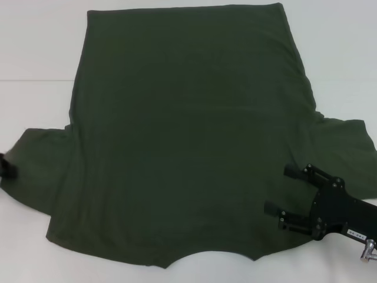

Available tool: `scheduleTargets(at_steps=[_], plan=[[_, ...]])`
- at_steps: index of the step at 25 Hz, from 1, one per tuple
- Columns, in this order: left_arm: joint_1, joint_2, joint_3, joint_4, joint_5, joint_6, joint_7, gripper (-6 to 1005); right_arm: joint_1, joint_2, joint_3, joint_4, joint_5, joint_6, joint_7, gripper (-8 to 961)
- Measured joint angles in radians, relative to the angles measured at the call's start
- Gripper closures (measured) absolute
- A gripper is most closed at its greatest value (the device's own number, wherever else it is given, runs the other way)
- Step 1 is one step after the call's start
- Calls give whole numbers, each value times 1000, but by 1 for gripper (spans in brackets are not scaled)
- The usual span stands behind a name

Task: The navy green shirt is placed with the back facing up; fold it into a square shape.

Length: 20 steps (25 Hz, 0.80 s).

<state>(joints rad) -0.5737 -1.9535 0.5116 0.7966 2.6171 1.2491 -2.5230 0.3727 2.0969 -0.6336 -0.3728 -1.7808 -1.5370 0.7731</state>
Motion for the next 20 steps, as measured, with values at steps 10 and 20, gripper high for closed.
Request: scheduleTargets(at_steps=[10,20], plan=[[-1,25,-8,25,-13,5,0,988,-3,0,0,0,0,-9,0,22],[-25,6,-6,62,-126,104,-12,990,-3,0,0,0,0,-13,0,22]])
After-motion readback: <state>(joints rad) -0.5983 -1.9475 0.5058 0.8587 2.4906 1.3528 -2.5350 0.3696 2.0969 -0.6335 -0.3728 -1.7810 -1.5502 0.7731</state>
